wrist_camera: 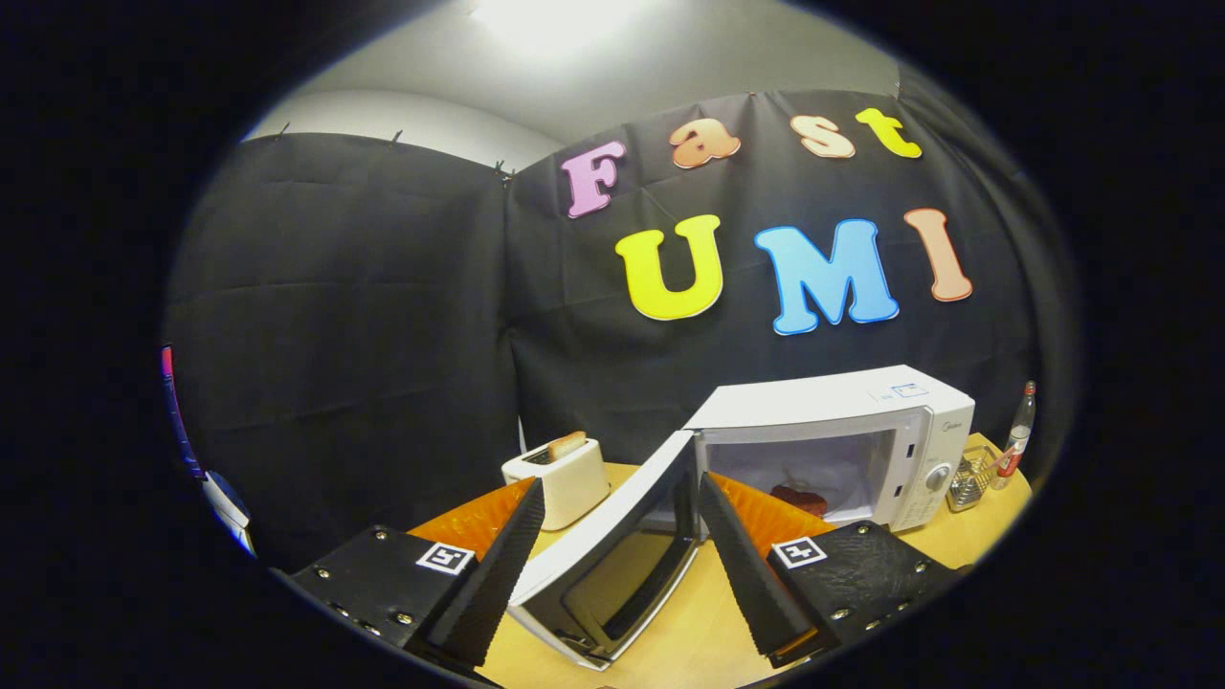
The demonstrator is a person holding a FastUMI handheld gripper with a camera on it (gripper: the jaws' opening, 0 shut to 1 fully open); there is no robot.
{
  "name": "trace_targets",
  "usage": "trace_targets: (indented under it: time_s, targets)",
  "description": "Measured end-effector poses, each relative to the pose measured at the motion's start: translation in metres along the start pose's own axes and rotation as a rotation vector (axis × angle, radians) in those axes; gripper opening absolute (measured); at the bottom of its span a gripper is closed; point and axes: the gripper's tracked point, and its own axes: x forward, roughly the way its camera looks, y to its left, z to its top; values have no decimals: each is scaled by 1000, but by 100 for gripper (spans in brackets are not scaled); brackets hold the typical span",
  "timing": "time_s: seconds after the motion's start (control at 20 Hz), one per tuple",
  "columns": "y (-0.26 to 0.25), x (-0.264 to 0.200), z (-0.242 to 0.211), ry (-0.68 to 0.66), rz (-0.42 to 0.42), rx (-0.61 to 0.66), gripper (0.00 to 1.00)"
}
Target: Open the microwave, put the food inside, and close the microwave door.
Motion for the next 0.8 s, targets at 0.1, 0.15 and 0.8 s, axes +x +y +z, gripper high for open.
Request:
trace_targets:
  time_s: [0.1,0.15,0.8]
  targets:
    - [25,-3,-1,6,45,1,97]
    - [37,-4,-2,9,72,3,97]
    - [149,-12,-55,100,312,-9,98]
